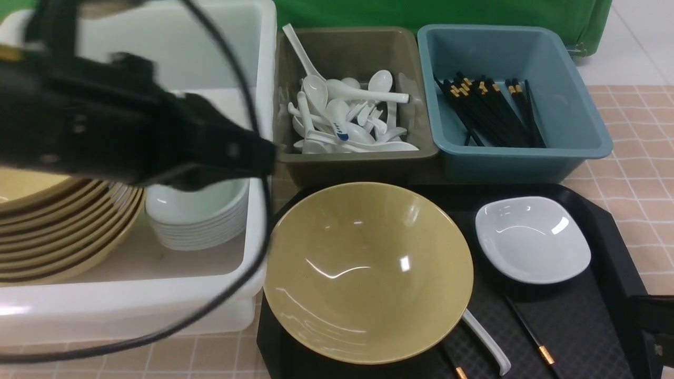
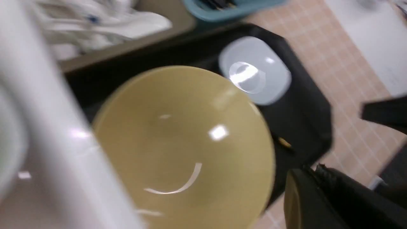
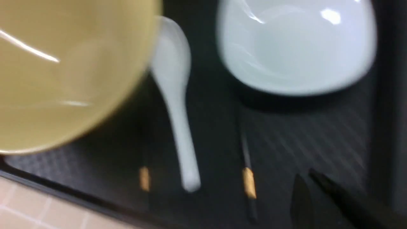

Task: On brown table put chopsticks spoon bowls plates into blue grey white boxes.
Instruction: 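Grasp the large bowl on the tray by its rim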

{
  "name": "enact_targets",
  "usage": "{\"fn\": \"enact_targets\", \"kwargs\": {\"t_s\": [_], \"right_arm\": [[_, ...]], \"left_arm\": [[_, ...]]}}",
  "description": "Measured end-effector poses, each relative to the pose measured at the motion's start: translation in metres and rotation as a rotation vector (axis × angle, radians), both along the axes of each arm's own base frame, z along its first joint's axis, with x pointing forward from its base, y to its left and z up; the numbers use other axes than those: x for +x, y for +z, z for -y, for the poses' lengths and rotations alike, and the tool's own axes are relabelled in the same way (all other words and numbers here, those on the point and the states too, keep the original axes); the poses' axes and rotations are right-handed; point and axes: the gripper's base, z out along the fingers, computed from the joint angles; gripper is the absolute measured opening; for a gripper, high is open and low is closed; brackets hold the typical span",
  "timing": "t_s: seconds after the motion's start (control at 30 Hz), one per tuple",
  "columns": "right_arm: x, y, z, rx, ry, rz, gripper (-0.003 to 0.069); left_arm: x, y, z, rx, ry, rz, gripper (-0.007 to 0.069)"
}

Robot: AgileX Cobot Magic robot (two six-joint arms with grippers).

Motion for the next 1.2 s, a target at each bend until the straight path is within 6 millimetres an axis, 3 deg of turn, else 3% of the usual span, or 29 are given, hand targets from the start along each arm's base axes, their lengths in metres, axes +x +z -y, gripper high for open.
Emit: {"fn": "enact_targets", "kwargs": {"t_s": [0.13, 0.23, 0.33, 0.47, 0.63, 0.8, 0.97, 1.07, 1.2], "right_arm": [[0.003, 0.0, -0.002, 0.005, 0.02, 0.047, 0.0036], [0.002, 0.0, -0.007, 0.0, 0.07, 0.058, 0.0036], [0.001, 0.0, -0.01, -0.003, 0.099, 0.062, 0.0036], [0.0, -0.002, -0.011, -0.007, 0.108, 0.059, 0.0036], [0.0, -0.002, -0.011, -0.001, 0.107, 0.06, 0.0037], [0.0, -0.002, -0.011, 0.002, 0.106, 0.06, 0.004], [0.0, -0.002, -0.011, 0.002, 0.106, 0.06, 0.0043], [0.0, -0.002, -0.011, 0.002, 0.107, 0.061, 0.0044], [0.0, -0.002, -0.011, 0.002, 0.107, 0.061, 0.0047]], "left_arm": [[0.018, -0.026, 0.062, 0.057, -0.21, -0.087, 0.0001], [0.028, -0.061, 0.108, 0.235, -0.32, -0.121, 0.0001], [0.042, -0.093, 0.137, 0.41, -0.325, -0.129, 0.0002], [0.058, -0.132, 0.161, 0.576, -0.312, -0.124, 0.0004], [0.061, -0.164, 0.189, 0.574, -0.307, -0.167, 0.0004], [0.055, -0.16, 0.203, 0.421, -0.336, -0.234, 0.0005], [0.044, -0.134, 0.21, 0.262, -0.416, -0.226, 0.0004], [0.045, -0.112, 0.202, 0.3, -0.44, -0.126, 0.0009], [0.06, -0.089, 0.174, 0.47, -0.386, 0.042, 0.0064]]}}
